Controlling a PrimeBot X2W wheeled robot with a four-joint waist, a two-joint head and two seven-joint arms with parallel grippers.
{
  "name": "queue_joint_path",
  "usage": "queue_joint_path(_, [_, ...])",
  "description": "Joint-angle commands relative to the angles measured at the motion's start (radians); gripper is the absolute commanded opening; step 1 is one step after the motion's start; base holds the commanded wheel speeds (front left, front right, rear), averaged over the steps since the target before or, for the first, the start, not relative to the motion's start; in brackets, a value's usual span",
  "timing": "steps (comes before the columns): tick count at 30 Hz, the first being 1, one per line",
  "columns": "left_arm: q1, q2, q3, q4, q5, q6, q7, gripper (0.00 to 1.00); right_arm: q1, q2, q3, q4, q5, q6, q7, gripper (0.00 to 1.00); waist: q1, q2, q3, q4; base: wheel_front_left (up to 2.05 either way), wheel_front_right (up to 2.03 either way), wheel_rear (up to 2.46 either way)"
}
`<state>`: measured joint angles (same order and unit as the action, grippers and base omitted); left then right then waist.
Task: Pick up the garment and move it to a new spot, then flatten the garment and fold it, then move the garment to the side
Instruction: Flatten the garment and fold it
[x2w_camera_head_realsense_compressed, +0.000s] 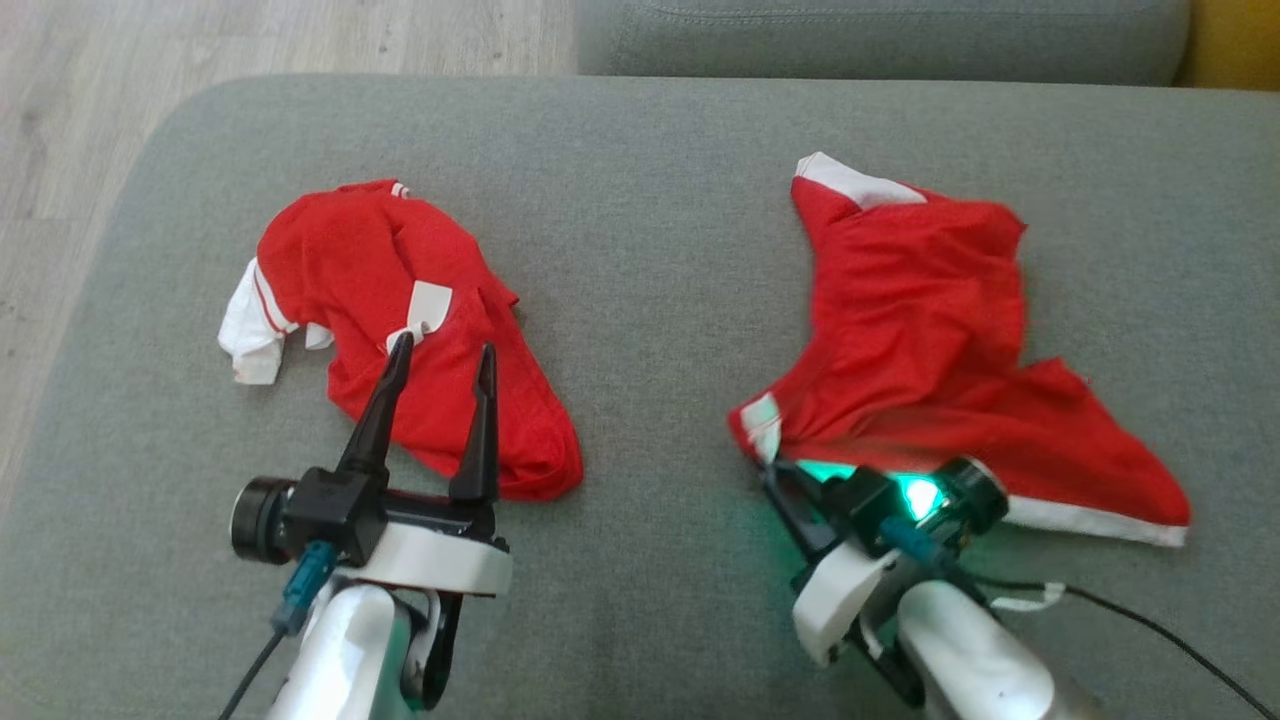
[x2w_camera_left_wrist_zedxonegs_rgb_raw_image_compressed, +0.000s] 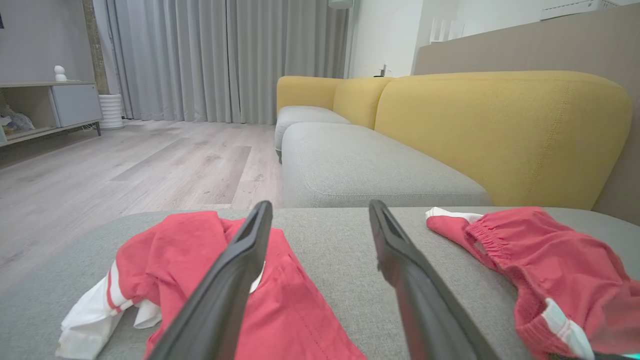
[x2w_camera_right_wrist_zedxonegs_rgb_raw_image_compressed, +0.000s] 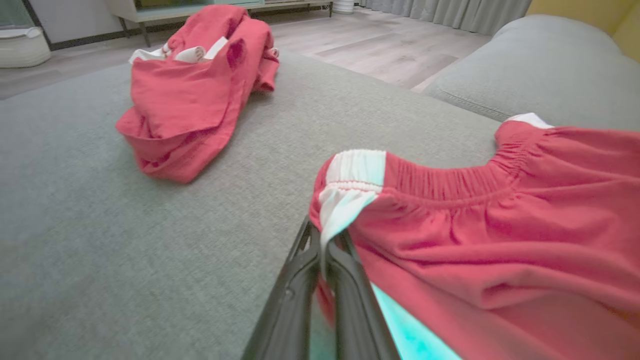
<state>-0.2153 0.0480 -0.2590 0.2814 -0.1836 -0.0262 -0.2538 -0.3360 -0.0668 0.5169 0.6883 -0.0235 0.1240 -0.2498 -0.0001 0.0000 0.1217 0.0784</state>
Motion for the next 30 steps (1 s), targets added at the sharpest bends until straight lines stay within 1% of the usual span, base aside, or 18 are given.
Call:
queue_joint_path(1, [-0.015, 0.002, 0.030, -0.030, 0.003, 0.006, -0.008, 1.00, -0.005, -0.002, 0.035, -0.028, 0.015, 0.007, -0.012, 0.00, 0.0001, 0.0000, -0.003, -0.002, 0.00, 0.00, 0.00])
queue_joint_path(3, [-0.009, 0.002, 0.031, -0.029, 0.003, 0.007, -0.008, 1.00, -0.004, -0.014, 0.081, -0.018, 0.041, 0.007, -0.012, 0.00, 0.0001, 0.0000, -0.007, -0.008, 0.00, 0.00, 0.00])
queue_joint_path(4, [-0.007, 0.002, 0.032, -0.030, 0.003, 0.008, -0.008, 1.00, -0.007, -0.019, 0.097, -0.021, 0.054, 0.007, -0.012, 0.56, 0.0001, 0.0000, -0.009, -0.011, 0.00, 0.00, 0.00])
queue_joint_path(5, [-0.005, 0.002, 0.031, -0.031, 0.003, 0.005, -0.008, 1.00, -0.010, -0.025, 0.102, -0.031, 0.065, 0.007, -0.012, 1.00, 0.0001, 0.0000, -0.011, -0.016, 0.00, 0.00, 0.00])
queue_joint_path(7, [-0.006, 0.002, 0.031, -0.043, 0.000, -0.003, -0.008, 1.00, -0.011, -0.031, 0.094, -0.072, 0.094, 0.007, -0.012, 1.00, 0.0001, 0.0000, -0.015, -0.025, 0.00, 0.00, 0.00])
queue_joint_path(10, [-0.006, 0.003, 0.042, -0.051, 0.002, -0.002, -0.008, 1.00, 0.006, -0.045, 0.078, -0.193, 0.150, 0.007, -0.012, 1.00, 0.0001, 0.0000, -0.024, -0.041, 0.00, 0.00, 0.00])
queue_joint_path(12, [-0.008, 0.003, 0.045, -0.051, 0.010, -0.005, -0.008, 1.00, 0.026, -0.067, 0.031, -0.261, 0.162, 0.007, -0.012, 1.00, 0.0001, 0.0000, -0.029, -0.050, 0.00, 0.00, 0.00])
queue_joint_path(14, [-0.009, 0.003, 0.047, -0.051, 0.015, -0.007, -0.008, 1.00, 0.056, -0.080, -0.045, -0.316, 0.160, 0.007, -0.012, 1.00, 0.0001, 0.0000, -0.036, -0.059, 0.00, 0.00, 0.00])
queue_joint_path(16, [-0.009, 0.003, 0.048, -0.055, 0.014, -0.009, -0.008, 1.00, 0.093, -0.079, -0.151, -0.361, 0.147, 0.007, -0.012, 1.00, 0.0001, 0.0000, -0.042, -0.068, 0.00, 0.00, 0.00])
queue_joint_path(19, [-0.005, 0.003, 0.039, -0.058, 0.015, -0.012, -0.008, 1.00, 0.156, -0.049, -0.328, -0.410, 0.109, 0.007, -0.012, 1.00, 0.0001, 0.0000, -0.049, -0.082, 0.00, 0.00, 0.00])
queue_joint_path(24, [0.001, 0.002, 0.009, -0.055, 0.008, -0.011, -0.008, 1.00, 0.244, 0.004, -0.551, -0.462, 0.002, 0.007, -0.012, 1.00, 0.0001, 0.0000, -0.055, -0.104, 0.00, 0.00, 0.00])
queue_joint_path(27, [0.003, 0.002, -0.007, -0.054, 0.002, -0.009, -0.008, 1.00, 0.289, 0.014, -0.625, -0.480, -0.046, 0.007, -0.012, 1.00, 0.0001, 0.0000, -0.055, -0.116, 0.00, 0.00, 0.00])
queue_joint_path(30, [-0.002, 0.002, -0.024, -0.046, 0.009, -0.016, -0.008, 1.00, 0.316, 0.016, -0.626, -0.478, -0.029, 0.007, -0.012, 1.00, 0.0001, 0.0000, -0.050, -0.126, 0.00, 0.00, 0.00])
